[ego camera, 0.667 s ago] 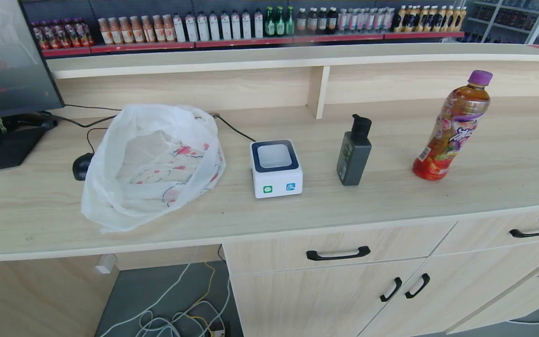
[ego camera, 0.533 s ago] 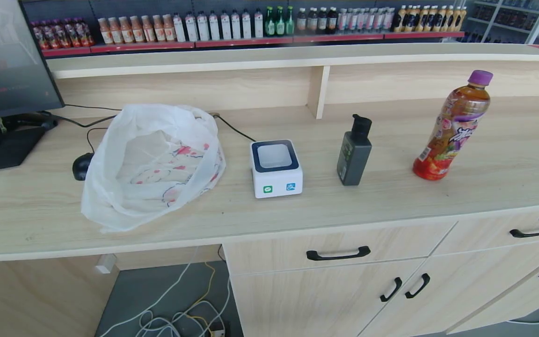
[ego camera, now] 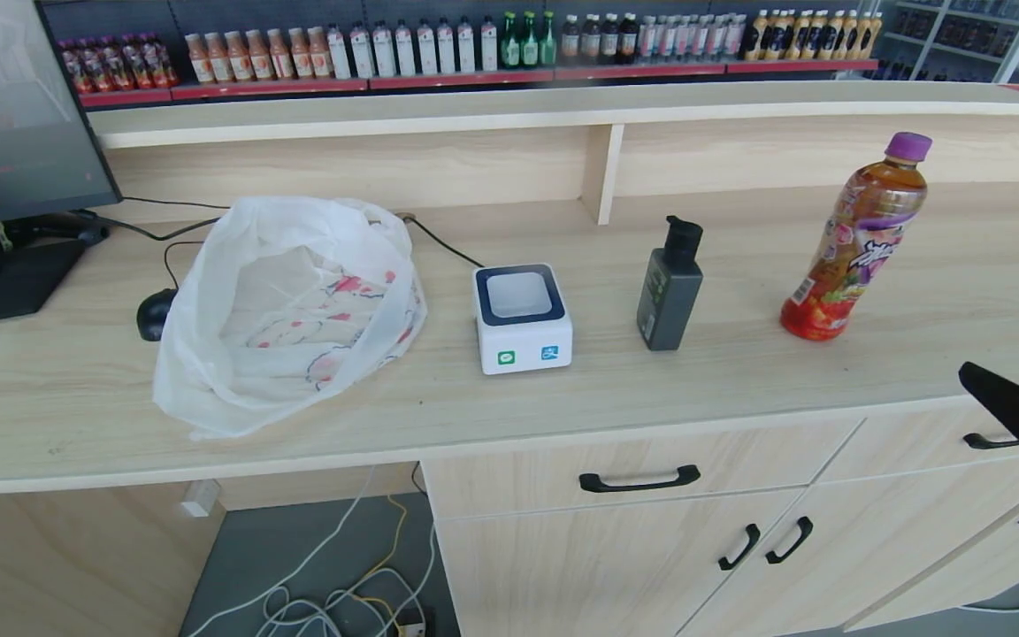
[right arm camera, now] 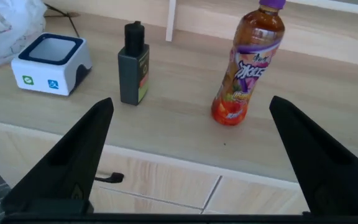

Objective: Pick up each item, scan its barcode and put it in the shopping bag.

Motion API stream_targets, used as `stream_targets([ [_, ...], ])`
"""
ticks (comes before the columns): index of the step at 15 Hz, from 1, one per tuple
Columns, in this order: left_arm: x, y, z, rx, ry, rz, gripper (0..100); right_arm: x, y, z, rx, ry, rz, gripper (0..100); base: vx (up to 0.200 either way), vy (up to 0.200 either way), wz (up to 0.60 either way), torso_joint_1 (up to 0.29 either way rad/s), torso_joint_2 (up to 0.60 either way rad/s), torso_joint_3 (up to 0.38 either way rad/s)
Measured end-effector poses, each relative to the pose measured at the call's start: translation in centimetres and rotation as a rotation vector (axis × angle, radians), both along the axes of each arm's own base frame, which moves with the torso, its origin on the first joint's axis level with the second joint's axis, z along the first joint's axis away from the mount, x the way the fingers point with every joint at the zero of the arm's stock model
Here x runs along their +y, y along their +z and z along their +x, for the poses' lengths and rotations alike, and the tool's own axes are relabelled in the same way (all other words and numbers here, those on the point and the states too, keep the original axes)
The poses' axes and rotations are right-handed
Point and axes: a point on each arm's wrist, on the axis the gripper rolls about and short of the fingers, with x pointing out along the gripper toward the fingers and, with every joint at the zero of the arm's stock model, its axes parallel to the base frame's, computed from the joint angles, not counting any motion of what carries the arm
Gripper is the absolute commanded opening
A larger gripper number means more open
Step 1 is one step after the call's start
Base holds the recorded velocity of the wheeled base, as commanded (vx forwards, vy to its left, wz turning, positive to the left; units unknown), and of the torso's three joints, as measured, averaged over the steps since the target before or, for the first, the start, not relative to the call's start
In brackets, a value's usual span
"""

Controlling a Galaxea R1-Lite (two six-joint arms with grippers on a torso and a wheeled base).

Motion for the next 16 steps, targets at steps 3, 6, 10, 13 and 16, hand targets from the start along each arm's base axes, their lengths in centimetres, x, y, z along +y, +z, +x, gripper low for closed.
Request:
stream_targets([
  [3,0.0,0.0,0.0,0.0,0.0,0.0,100,0.1,1.5,1.1,-0.065,-0.086,0.023,100,0.0,0.0,0.0,0.0,0.0,0.0],
  [6,0.0,0.0,0.0,0.0,0.0,0.0,100,0.8,2.9,2.8,-0.083,-0.086,0.037,100,0.0,0.0,0.0,0.0,0.0,0.0],
  [10,0.0,0.0,0.0,0.0,0.0,0.0,100,2.2,2.8,4.3,-0.089,-0.034,0.045,100,0.0,0.0,0.0,0.0,0.0,0.0],
  [13,0.0,0.0,0.0,0.0,0.0,0.0,100,3.4,2.7,5.1,-0.071,-0.073,0.067,100,0.0,0.0,0.0,0.0,0.0,0.0],
  [16,0.0,0.0,0.0,0.0,0.0,0.0,100,4.0,2.3,5.8,-0.041,-0.094,0.079,100,0.0,0.0,0.0,0.0,0.0,0.0],
])
